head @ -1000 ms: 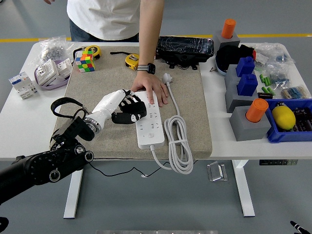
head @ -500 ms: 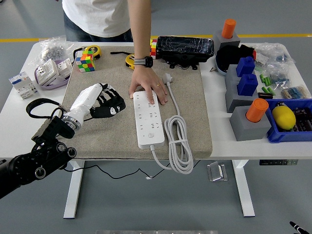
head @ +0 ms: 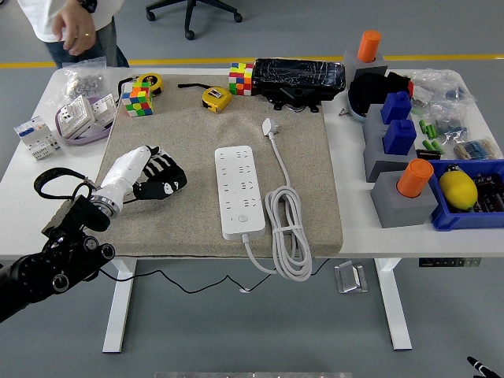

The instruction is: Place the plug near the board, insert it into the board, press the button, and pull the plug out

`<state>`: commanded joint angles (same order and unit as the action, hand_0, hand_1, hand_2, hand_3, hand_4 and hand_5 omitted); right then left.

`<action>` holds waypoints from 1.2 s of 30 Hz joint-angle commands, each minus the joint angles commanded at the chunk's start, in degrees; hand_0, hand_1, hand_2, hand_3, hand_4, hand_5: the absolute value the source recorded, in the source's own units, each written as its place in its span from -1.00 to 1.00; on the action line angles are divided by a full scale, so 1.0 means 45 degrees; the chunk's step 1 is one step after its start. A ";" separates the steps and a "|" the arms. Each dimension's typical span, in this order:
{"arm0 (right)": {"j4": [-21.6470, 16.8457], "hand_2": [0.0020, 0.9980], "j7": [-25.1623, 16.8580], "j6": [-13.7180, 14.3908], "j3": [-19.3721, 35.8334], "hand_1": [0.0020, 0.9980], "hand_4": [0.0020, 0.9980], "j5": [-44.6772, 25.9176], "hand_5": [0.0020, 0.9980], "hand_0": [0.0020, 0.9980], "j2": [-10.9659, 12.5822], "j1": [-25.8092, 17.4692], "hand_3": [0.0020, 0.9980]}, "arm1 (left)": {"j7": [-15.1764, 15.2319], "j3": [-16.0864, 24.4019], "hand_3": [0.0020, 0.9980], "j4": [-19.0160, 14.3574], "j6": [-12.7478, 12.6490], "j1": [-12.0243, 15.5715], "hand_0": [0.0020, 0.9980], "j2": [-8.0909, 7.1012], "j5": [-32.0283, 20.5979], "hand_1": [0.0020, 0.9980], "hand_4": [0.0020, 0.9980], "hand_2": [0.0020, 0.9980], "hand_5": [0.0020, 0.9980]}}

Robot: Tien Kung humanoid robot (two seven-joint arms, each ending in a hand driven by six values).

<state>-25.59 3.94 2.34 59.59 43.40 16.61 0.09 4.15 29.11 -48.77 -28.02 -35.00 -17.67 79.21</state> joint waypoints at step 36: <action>0.0469 0.28 -0.0033 0.0032 -0.0143 0.34 0.96 -0.0221 0.16 0.25 -0.0068 0.0046 0.14 | 0.2666 0.7173 0.22 -0.3683 0.0691 0.2777 0.02 0.0053 -0.7598 0.17 0.79 0.13 -0.29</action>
<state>-23.48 3.80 2.48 58.95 42.41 16.30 0.30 16.14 61.39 -65.35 -24.91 -22.51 -17.43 45.02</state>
